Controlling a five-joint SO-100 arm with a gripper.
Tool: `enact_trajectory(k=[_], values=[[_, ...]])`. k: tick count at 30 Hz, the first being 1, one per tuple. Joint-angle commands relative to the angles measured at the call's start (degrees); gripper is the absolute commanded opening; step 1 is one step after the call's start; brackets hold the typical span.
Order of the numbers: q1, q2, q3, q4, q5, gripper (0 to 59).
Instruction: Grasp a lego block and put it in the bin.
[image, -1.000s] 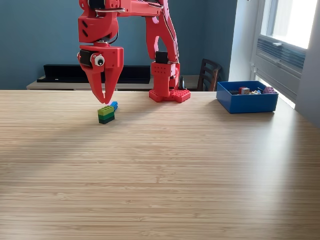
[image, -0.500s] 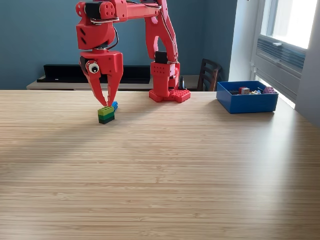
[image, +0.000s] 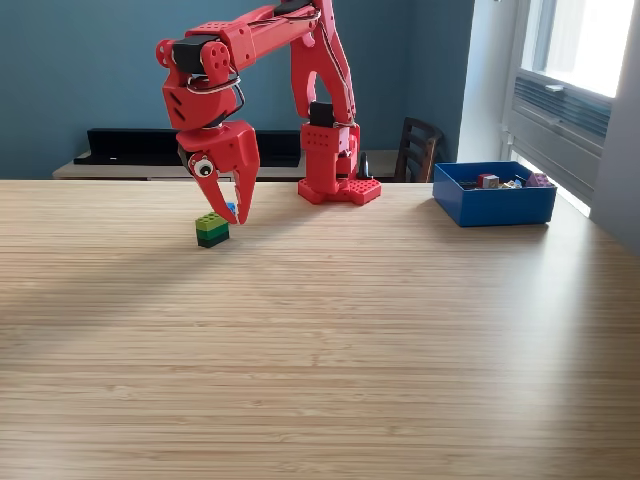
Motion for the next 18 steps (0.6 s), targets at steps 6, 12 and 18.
enact_trajectory(k=[6,12,18], values=[[1.14,6.68,0.0,0.09,-16.96,9.9],[1.14,6.77,0.97,0.44,-24.26,18.5],[0.26,12.04,3.78,0.62,-30.15,21.6]])
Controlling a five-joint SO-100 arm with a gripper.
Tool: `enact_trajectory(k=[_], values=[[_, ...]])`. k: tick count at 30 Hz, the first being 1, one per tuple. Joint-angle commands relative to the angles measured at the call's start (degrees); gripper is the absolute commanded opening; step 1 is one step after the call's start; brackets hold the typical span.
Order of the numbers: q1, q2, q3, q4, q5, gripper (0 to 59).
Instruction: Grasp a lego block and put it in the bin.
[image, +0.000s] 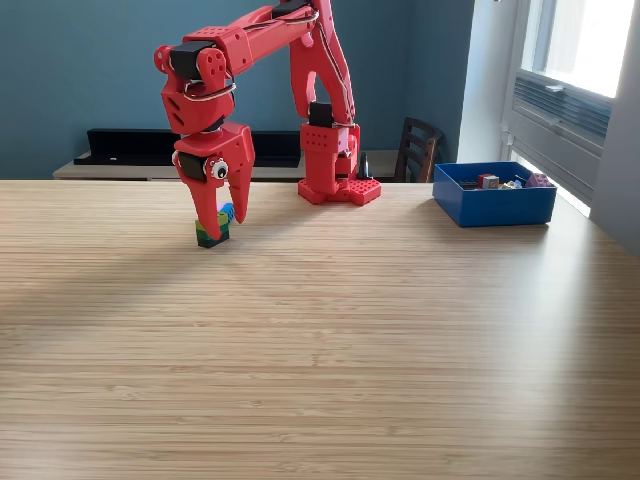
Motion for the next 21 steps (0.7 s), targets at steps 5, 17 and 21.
enact_trajectory(k=[5,17,21], values=[[-0.97,15.91,5.45,0.88,-7.38,22.4],[2.81,22.68,20.04,-8.17,-17.23,27.4],[5.27,23.55,22.94,-11.25,-19.86,27.5]])
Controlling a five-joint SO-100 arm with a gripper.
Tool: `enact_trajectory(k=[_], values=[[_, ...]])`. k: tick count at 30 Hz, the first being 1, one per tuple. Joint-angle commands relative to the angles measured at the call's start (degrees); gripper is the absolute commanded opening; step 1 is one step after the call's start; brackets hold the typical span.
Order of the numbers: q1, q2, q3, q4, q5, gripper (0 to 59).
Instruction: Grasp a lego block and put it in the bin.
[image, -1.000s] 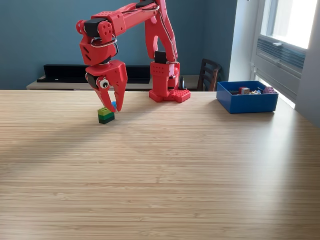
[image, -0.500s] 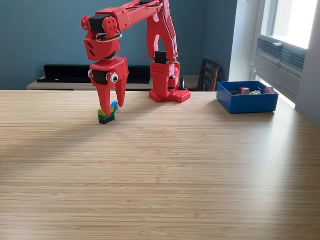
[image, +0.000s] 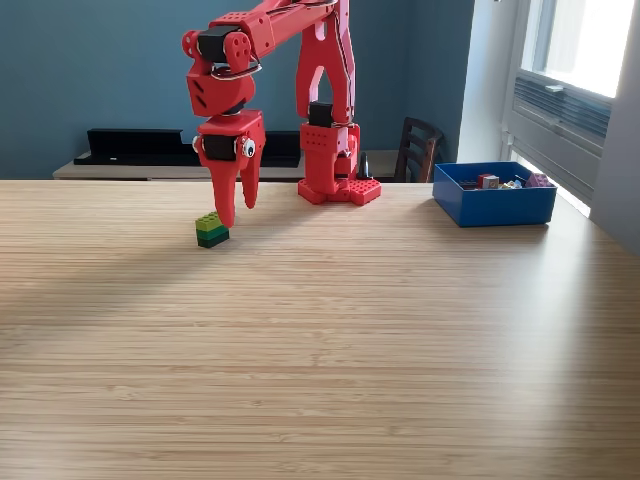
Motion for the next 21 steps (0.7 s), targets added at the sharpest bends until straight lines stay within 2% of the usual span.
enact_trajectory(k=[1,11,21], values=[[2.99,5.45,1.49,-2.46,-3.16,27.6],[8.53,5.45,3.78,-8.35,-7.91,27.7],[9.23,5.45,8.26,-14.33,-7.82,25.4]])
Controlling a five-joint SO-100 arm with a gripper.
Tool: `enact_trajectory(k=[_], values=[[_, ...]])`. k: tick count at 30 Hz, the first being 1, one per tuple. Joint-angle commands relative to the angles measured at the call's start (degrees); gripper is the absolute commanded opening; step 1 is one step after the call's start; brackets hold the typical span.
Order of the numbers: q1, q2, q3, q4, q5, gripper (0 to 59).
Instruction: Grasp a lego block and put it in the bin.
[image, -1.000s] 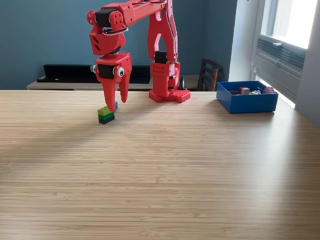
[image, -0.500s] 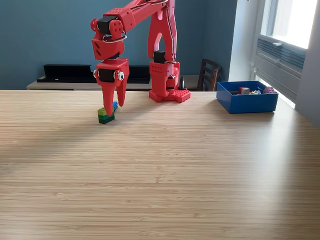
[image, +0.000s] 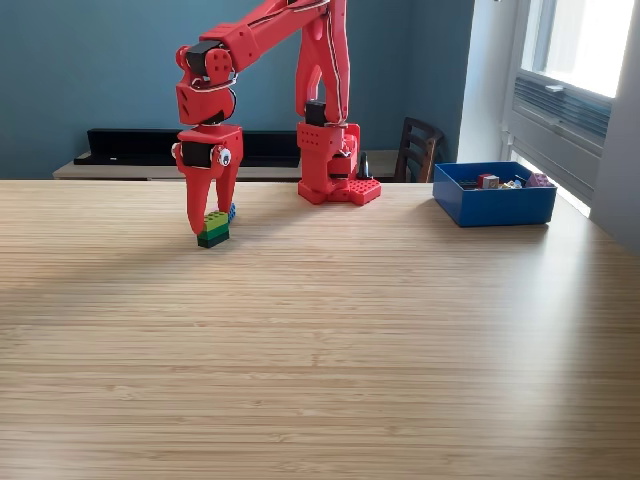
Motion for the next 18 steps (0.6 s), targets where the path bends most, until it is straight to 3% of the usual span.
enact_trajectory(k=[1,7,13,18], values=[[0.0,4.57,1.32,-2.37,0.35,24.8],[-0.09,4.57,4.22,-6.24,0.88,19.1],[-0.18,4.57,4.48,-9.05,3.08,0.0],[-1.41,4.57,-0.53,-7.56,6.06,0.0]])
